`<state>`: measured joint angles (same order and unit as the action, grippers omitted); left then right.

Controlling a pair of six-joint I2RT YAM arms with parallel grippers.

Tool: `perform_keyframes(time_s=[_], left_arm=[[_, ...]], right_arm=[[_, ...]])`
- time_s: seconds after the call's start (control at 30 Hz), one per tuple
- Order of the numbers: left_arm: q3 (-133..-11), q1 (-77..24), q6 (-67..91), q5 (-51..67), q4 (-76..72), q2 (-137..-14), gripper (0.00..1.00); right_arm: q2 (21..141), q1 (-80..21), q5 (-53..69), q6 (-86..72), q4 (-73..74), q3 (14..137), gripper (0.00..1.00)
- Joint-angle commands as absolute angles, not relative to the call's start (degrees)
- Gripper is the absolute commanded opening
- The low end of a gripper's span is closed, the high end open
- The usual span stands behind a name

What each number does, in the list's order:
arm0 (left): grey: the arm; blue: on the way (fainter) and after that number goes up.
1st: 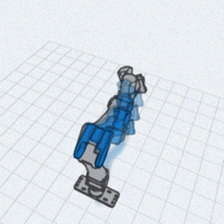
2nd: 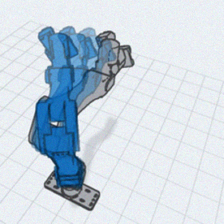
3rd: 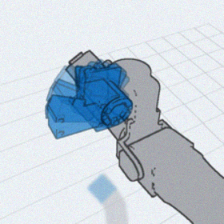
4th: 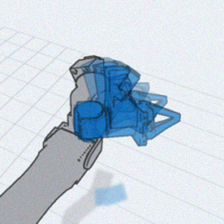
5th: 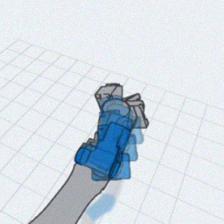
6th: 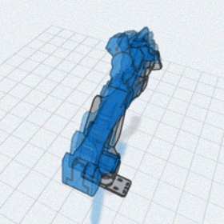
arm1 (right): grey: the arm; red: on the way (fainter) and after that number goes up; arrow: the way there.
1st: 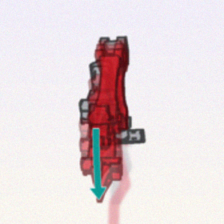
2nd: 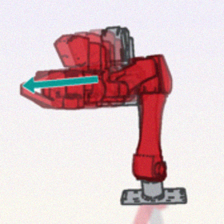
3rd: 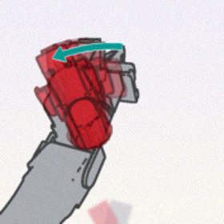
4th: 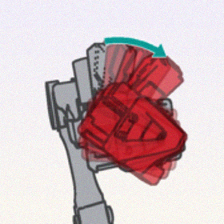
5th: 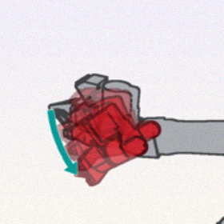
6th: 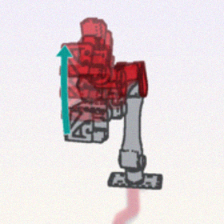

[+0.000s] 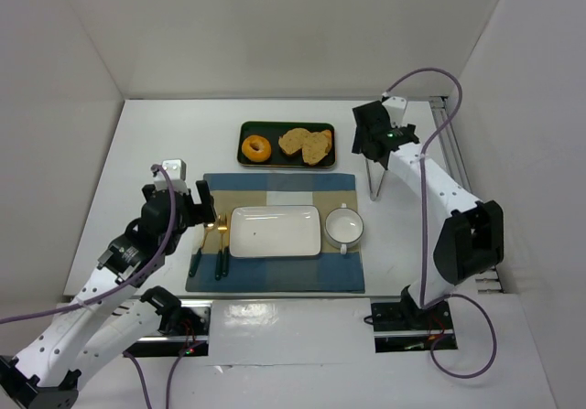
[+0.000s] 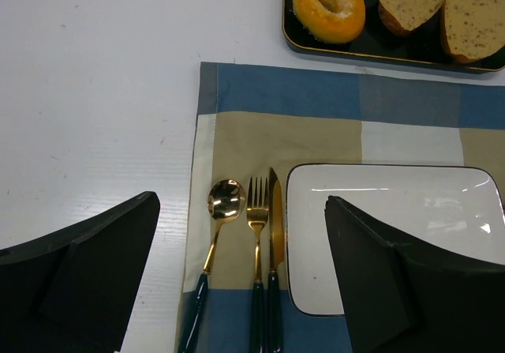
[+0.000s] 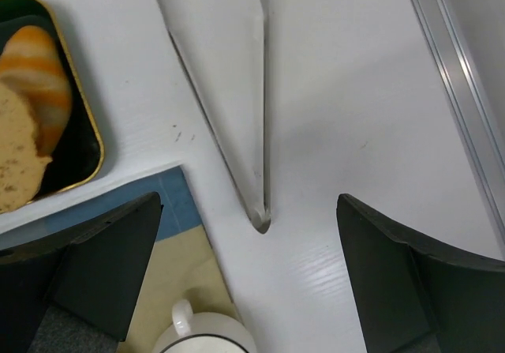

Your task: Place the bread

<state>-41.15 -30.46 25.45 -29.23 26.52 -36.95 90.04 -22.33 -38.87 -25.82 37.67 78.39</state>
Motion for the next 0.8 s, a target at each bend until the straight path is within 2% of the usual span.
perform_keyframes(time_s=[0.0,0.23,0.33,0.77], left_arm=[[-41.6,-30.1,24.3,-29.4,24.6,-36.4,1.0],[-41.6,-30.1,24.8,-29.4,25.1,-35.9,1.0],[-41.6,-30.1,24.8,-29.4,25.1,-35.3,1.0],[-41.6,-30.1,25.8,-29.4,26.2,-34.8,1.0]], right_arm=[[88.7,-18.0,-34.1,-27.2,35.2,77.1,0.99],[90.2,-9.9,-22.3,-27.1,31.8,71.6,0.99],[91.2,-6.5,-13.5,-24.7,29.5,70.3,0.99],[101.1,-3.8,-4.7,-19.3,33.0,75.1,0.99]])
